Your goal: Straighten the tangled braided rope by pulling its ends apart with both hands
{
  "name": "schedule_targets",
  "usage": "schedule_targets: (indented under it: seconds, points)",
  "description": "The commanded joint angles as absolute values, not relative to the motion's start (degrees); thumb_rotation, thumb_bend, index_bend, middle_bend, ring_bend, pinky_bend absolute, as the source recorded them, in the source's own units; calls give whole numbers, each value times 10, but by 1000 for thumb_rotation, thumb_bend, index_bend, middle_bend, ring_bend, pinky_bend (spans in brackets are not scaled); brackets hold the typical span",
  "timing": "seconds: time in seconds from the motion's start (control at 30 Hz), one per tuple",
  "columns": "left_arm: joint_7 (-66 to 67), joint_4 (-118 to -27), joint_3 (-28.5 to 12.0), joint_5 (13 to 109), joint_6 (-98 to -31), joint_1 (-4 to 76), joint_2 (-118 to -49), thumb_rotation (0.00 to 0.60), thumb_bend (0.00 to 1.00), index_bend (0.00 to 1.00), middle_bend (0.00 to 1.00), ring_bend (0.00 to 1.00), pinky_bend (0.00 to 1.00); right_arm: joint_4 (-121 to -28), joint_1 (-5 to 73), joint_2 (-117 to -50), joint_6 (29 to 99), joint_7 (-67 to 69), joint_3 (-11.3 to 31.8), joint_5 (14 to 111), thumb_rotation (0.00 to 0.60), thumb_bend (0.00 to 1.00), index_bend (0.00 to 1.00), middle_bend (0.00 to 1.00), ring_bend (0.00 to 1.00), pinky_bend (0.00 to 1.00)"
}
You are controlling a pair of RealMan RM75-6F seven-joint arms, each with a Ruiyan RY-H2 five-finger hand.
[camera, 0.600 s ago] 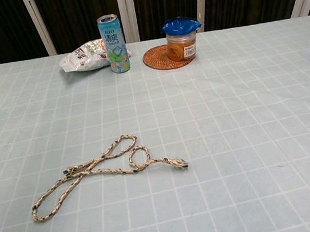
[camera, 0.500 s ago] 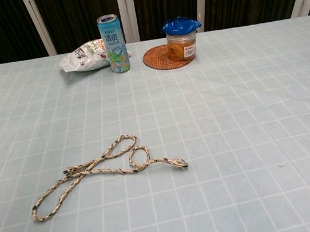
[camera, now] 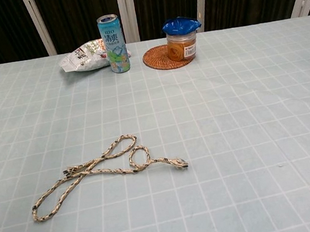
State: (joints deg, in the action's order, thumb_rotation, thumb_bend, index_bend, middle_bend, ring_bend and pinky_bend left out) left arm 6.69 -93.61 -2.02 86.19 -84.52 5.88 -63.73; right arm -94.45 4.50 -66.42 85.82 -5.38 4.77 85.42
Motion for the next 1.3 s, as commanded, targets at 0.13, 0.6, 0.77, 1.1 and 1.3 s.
schedule_targets:
  seconds: [0.13,0.6,0.77,1.1,1.3]
  points:
    - [66,-937,-22,860,-847,58,-637,600,0,0,0,0,0,-959,72,-654,816,20,46,871,600,273,0,0,0,0]
    - [78,-934,-25,855,-847,60,-643,600,0,0,0,0,0,-990,200,-676,673,114,61,915,600,272,307,54,0,0]
    - [78,-933,-25,855,-846,61,-644,600,0,0,0,0,0,-1005,232,-716,634,77,63,904,600,272,398,101,0,0]
    - [74,-934,-25,857,-845,62,-643,600,0,0,0,0,0,-990,265,-817,596,-9,65,844,600,272,483,146,0,0]
    - [73,-933,-23,861,-844,64,-644,600,0,0,0,0,0,-976,275,-872,594,-41,69,815,600,272,501,159,0,0]
